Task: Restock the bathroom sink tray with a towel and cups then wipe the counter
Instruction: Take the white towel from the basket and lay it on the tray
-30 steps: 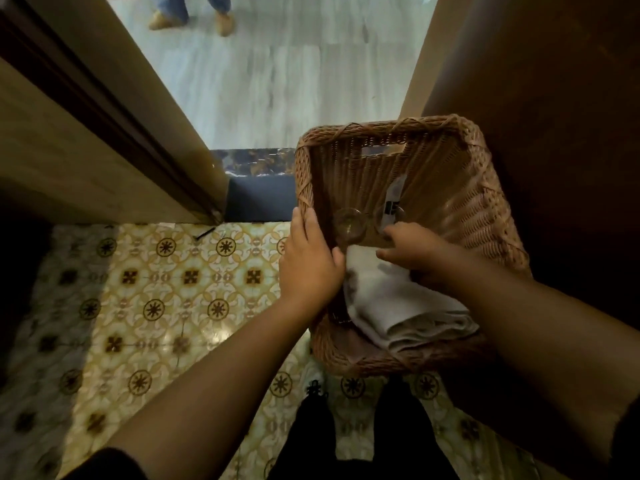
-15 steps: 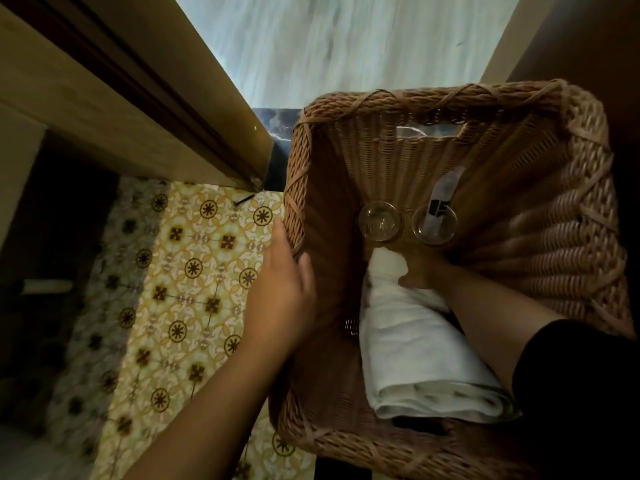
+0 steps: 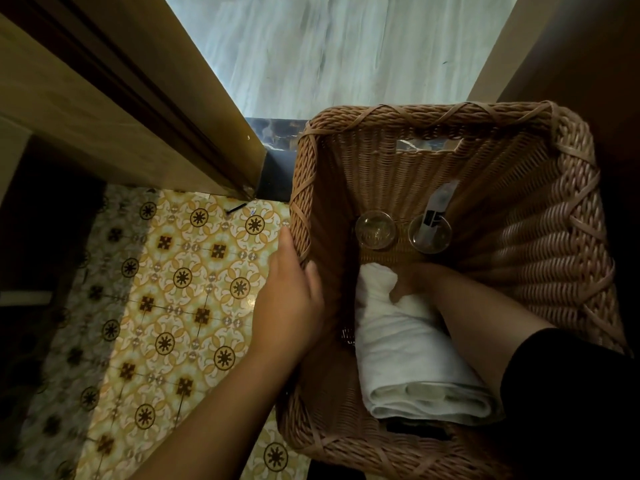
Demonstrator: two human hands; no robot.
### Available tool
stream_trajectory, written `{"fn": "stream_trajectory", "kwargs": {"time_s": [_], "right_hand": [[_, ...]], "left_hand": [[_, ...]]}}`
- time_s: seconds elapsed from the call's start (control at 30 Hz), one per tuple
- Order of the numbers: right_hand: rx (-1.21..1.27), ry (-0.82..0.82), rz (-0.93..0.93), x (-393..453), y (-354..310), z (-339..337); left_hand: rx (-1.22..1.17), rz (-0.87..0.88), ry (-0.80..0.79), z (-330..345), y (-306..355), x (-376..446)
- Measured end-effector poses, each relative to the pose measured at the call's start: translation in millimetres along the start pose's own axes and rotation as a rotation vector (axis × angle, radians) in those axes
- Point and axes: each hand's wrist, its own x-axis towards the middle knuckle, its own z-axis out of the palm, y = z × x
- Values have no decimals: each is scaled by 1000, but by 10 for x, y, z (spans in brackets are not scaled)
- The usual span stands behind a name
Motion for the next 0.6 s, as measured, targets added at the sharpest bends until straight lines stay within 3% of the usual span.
{"fn": "stream_trajectory", "kwargs": {"time_s": [0.23,0.37,0.6], "right_hand": [[-161,286,-179,-751,-205,-54],[-357,543,-132,-1510,-301,-76],[-315,1011,-182,-3288,-693,7]], "left_hand": [[-38,-27,-20,-34,10,-9],[-117,-38,-69,-57,20,-59],[-295,-64,-226,-242,31,-143]]}}
